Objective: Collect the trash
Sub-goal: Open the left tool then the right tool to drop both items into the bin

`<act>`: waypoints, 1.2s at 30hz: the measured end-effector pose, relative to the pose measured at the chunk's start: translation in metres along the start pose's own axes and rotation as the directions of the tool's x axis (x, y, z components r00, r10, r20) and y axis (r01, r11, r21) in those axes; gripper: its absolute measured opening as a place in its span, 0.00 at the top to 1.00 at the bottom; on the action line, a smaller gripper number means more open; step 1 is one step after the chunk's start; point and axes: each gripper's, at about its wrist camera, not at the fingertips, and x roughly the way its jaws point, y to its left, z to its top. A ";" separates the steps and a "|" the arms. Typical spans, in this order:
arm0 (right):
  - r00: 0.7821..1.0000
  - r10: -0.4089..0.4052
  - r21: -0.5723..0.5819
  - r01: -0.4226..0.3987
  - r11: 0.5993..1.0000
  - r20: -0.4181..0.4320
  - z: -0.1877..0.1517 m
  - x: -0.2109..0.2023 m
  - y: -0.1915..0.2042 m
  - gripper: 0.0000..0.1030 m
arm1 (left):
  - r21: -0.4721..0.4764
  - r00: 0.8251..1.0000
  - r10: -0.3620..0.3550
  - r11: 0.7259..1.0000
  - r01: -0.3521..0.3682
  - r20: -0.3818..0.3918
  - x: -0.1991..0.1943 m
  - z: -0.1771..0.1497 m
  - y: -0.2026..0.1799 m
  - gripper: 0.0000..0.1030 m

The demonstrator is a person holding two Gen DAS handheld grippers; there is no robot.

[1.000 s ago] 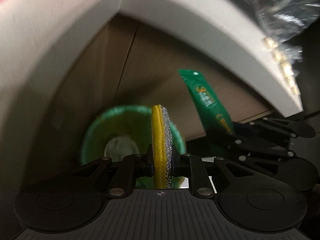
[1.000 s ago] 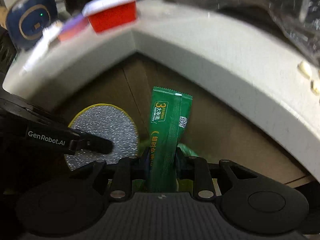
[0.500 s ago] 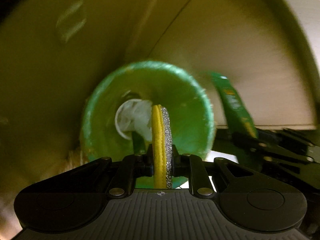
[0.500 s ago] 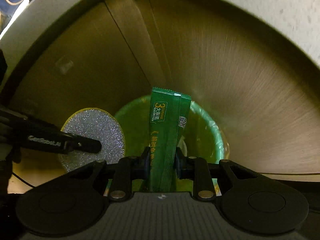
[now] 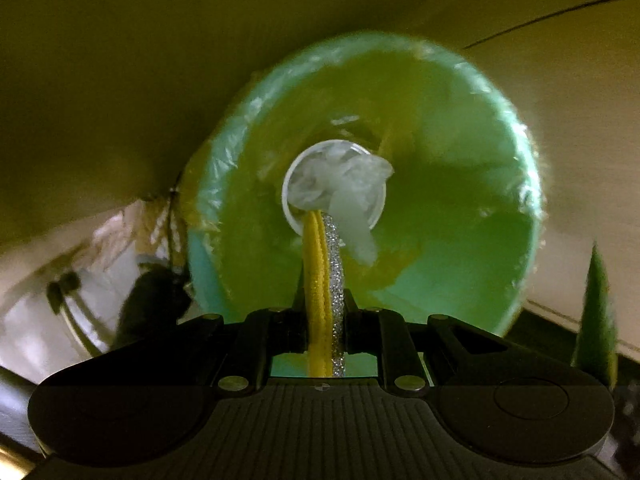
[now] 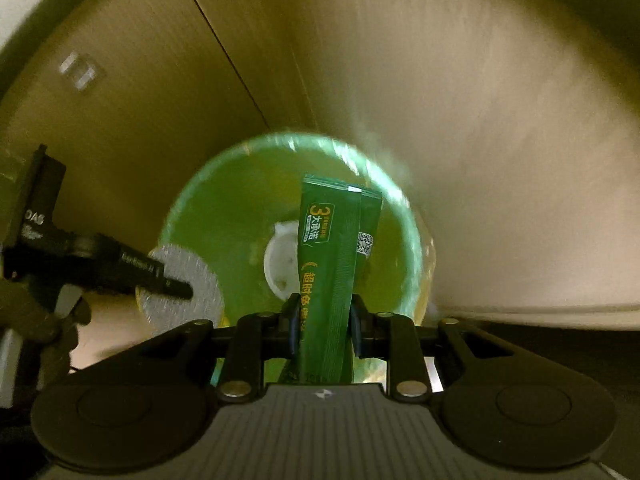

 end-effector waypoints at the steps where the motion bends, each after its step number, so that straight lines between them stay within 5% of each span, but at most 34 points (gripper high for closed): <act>1: 1.000 -0.001 0.006 0.002 1.000 -0.019 -0.004 0.005 -0.001 0.77 | -0.019 1.000 -0.010 1.000 0.010 -0.004 0.006 0.002 0.001 0.82; 6: 0.997 -0.012 -0.002 0.012 1.000 -0.073 -0.021 0.025 0.002 0.77 | -0.063 0.979 -0.193 0.978 0.197 0.068 0.035 0.021 -0.002 0.77; 10: 0.996 -0.016 -0.022 0.014 1.000 -0.090 -0.019 0.044 0.003 0.77 | -0.133 0.992 -0.093 0.986 0.105 0.090 0.062 0.036 0.007 0.76; 16: 0.988 0.053 0.018 -0.051 0.999 -0.144 -0.006 0.084 0.008 0.77 | -0.143 0.989 -0.124 0.981 0.134 0.079 0.041 0.013 0.029 0.76; 24: 0.918 0.257 0.201 -0.202 0.958 -0.303 0.016 0.189 0.025 0.77 | 0.029 0.979 -0.153 0.988 0.150 0.138 -0.013 -0.022 0.032 0.76; 29: 0.870 0.332 0.331 -0.213 0.919 -0.364 0.026 0.283 0.029 0.78 | 0.132 0.968 -0.179 0.979 0.157 0.175 -0.013 -0.033 0.031 0.76; 34: 0.904 0.162 0.241 -0.068 0.968 -0.396 0.039 0.354 0.028 0.81 | 0.187 0.968 -0.182 0.971 0.148 0.175 -0.010 -0.044 0.030 0.76; 36: 0.915 0.155 0.212 -0.078 0.974 -0.372 0.044 0.359 0.026 0.79 | 0.202 0.972 -0.159 0.972 0.123 0.171 -0.014 -0.047 0.028 0.76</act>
